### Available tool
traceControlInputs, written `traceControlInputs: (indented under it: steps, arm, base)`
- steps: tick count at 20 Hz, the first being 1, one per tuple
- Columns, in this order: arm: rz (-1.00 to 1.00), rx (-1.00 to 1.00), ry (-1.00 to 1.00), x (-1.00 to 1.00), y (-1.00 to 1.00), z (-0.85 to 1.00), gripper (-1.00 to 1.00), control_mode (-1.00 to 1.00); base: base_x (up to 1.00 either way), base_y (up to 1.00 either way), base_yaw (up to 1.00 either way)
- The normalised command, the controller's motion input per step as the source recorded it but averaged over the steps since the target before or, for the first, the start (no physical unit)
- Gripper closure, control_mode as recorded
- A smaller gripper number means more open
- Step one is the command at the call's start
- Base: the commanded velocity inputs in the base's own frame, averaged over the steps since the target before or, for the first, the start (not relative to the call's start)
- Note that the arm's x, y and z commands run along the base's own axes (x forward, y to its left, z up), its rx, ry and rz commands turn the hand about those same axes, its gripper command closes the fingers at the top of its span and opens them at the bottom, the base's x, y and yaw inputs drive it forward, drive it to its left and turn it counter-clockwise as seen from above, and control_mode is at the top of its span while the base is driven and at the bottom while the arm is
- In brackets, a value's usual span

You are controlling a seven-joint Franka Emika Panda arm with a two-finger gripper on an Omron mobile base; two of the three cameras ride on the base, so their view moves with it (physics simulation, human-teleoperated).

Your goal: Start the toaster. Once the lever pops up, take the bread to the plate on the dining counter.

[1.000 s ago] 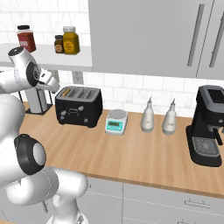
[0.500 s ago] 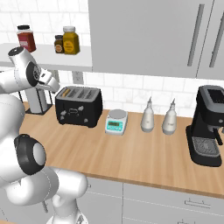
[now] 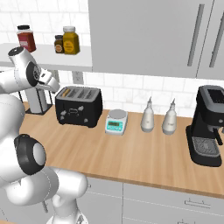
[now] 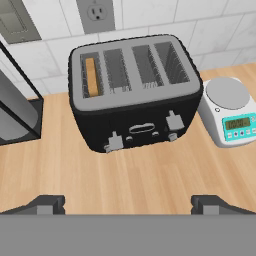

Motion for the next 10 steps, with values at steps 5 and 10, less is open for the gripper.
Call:
traceControlInputs:
  steps: [5,10]
  arm:
    - [0.0,0.0,0.0,0.0,0.0,0.0,-1.0,-1.0]
    - [0.0,0.0,0.0,0.0,0.0,0.0,-1.0,-1.0]
  base:
    - [0.0,0.0,0.0]
    - [0.0,0.0,0.0]
